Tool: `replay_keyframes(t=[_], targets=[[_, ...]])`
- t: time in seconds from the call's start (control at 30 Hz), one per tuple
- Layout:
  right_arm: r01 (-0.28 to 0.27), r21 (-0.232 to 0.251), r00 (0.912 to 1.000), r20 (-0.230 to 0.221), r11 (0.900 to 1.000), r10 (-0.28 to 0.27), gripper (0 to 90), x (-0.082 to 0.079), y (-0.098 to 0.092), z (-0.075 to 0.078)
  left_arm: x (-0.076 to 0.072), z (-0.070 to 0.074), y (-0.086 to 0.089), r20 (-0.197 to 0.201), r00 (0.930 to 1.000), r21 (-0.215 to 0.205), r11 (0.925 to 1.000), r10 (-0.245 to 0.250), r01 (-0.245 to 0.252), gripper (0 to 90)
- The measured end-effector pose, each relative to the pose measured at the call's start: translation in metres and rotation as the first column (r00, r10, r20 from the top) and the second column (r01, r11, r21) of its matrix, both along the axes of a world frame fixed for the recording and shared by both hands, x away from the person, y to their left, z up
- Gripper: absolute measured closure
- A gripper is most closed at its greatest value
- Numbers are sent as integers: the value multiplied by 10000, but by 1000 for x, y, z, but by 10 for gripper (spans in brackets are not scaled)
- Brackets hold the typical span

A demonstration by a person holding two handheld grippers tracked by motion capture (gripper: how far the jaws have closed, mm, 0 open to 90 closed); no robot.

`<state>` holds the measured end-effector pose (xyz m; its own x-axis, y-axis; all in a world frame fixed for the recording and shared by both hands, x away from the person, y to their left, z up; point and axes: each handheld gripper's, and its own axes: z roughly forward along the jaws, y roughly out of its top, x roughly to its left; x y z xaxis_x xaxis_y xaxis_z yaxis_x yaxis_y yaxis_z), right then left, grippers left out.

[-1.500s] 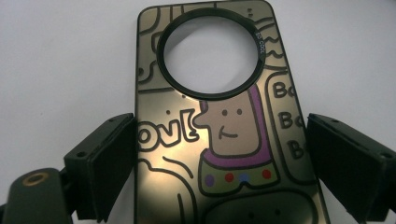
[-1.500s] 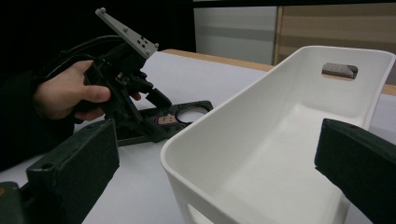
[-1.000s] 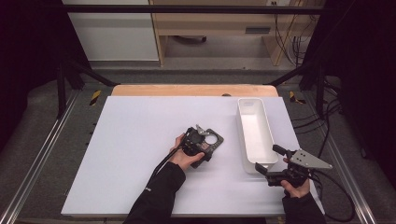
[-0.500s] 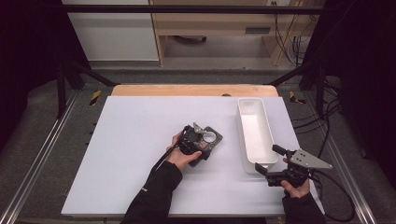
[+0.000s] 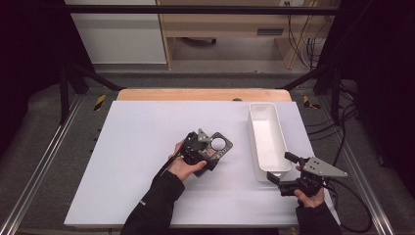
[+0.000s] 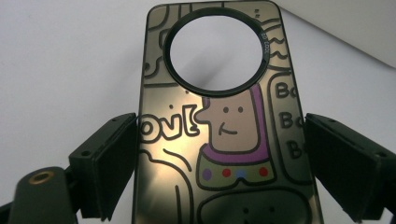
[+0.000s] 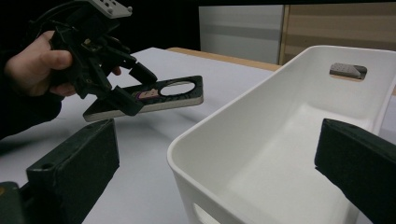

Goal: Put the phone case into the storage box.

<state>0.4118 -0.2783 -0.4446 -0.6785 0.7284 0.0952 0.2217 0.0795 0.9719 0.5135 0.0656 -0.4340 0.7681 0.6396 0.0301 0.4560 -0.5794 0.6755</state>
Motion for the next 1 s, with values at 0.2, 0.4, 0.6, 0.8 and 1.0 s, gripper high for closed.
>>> replay_keyframes(t=[0.2, 0.4, 0.6, 0.8, 1.0], targets=[[-22, -7, 10000, -6, 10000, 22, 3, 0, 1, 0, -9, 6, 7, 69, 9998, -194, 9996, -189, 190, 117], [-34, -22, 10000, -7, 10000, 34, 3, 0, 1, 0, -19, 10, 14, 140, 9993, -326, 9988, -354, 358, 117], [-109, -46, 9999, -16, 9999, 109, 3, 0, 1, 0, -30, 13, 22, 259, 9980, -451, 9973, -574, 586, 117], [-241, -110, 9997, -30, 9996, 241, 3, 0, 2, 0, -38, 14, 34, 235, 9971, -541, 9959, -718, 730, 117], [-307, -140, 9995, -37, 9994, 307, 3, 0, 2, 0, -43, 14, 46, 228, 9967, -636, 9948, -781, 794, 117]])
